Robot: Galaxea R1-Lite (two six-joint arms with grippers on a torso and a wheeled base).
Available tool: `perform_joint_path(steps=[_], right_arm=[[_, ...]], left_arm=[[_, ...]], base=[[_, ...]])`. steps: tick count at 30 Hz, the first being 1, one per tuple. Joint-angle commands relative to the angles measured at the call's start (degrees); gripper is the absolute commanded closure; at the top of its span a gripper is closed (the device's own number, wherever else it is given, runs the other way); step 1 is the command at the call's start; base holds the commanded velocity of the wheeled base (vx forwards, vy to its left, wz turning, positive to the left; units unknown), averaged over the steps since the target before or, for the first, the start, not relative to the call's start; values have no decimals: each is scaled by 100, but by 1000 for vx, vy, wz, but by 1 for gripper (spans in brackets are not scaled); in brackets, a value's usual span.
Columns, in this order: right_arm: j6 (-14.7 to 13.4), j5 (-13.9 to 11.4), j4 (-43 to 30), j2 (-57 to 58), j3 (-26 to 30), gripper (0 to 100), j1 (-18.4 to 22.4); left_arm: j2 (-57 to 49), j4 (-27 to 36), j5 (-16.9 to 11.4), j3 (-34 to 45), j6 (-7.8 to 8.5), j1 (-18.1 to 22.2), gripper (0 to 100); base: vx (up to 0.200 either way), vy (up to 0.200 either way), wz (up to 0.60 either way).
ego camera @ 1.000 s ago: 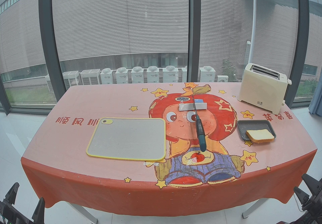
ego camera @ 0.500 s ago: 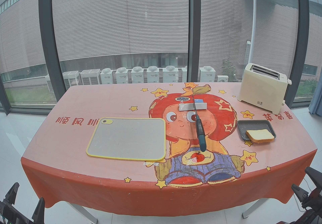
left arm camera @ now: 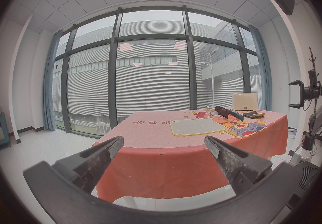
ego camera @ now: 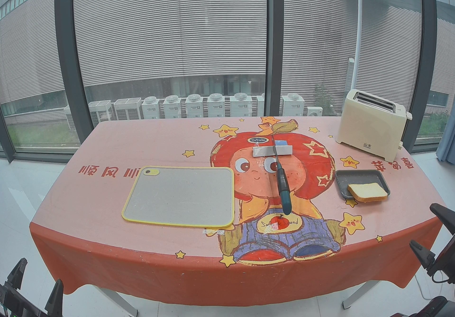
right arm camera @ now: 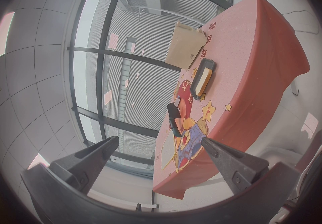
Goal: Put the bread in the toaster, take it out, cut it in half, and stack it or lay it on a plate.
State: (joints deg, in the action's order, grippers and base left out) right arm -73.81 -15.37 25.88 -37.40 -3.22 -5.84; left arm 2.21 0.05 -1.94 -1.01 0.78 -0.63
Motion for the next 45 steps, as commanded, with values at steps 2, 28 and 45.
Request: perform_joint_path(steps=[2, 28, 45], right_arm=[[-28, -10, 383, -918, 32, 0, 241], [-397, -89, 1745, -1753, 278, 0, 294], [-678, -352, 1798, -1841, 181, 0, 347]], left_arm=[[8, -5, 0, 101, 1, 2, 0], [8, 4, 0, 101, 1, -7, 0], [8, 4, 0, 101, 1, 2, 0]], base=[[0, 0, 0], [0, 0, 0], [0, 0, 0]])
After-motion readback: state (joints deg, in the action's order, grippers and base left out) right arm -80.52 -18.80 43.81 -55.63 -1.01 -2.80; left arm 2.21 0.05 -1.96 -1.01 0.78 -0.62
